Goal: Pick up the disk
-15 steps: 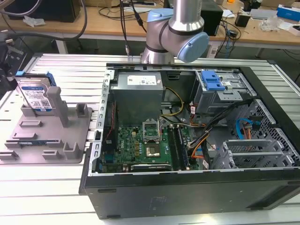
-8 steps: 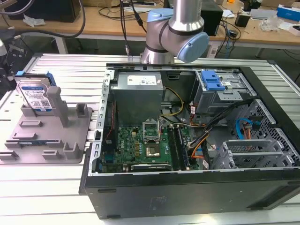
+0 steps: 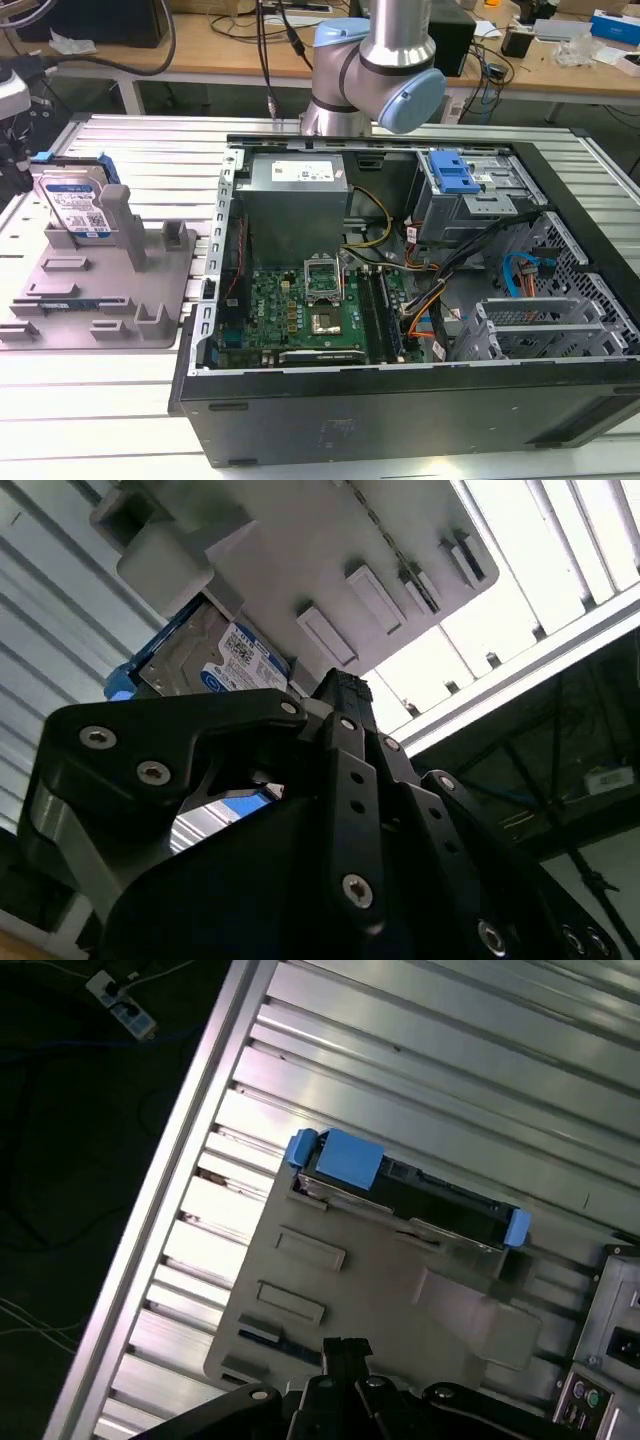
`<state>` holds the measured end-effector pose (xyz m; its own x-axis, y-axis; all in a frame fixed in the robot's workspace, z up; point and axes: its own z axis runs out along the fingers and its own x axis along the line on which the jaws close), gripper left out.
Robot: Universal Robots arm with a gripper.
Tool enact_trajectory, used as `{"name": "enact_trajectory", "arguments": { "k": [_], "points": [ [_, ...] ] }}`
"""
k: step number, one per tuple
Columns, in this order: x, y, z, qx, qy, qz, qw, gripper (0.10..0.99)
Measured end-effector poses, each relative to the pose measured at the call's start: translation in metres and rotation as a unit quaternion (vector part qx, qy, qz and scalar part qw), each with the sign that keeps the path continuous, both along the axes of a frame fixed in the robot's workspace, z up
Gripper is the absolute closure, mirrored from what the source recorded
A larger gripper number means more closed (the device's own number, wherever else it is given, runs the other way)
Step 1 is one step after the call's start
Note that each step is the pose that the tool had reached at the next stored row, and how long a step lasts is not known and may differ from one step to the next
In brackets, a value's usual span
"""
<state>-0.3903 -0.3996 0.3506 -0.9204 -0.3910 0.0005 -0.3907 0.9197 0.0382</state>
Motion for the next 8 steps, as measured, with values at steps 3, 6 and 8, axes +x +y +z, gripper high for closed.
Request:
{"name": "enact_trajectory", "arguments": {
  "k": [3,6,8],
  "points": [
    [0.0000,0.0000,0.0000,0.0000,0.0000,0.032,0.9995,0.980],
    [0.0000,0.0000,0.0000,0.0000,0.0000,0.064,0.9980,0.973],
    [0.0000,0.0000,0.0000,0.0000,0.0000,0.084,0.9965,0.851]
  ]
}}
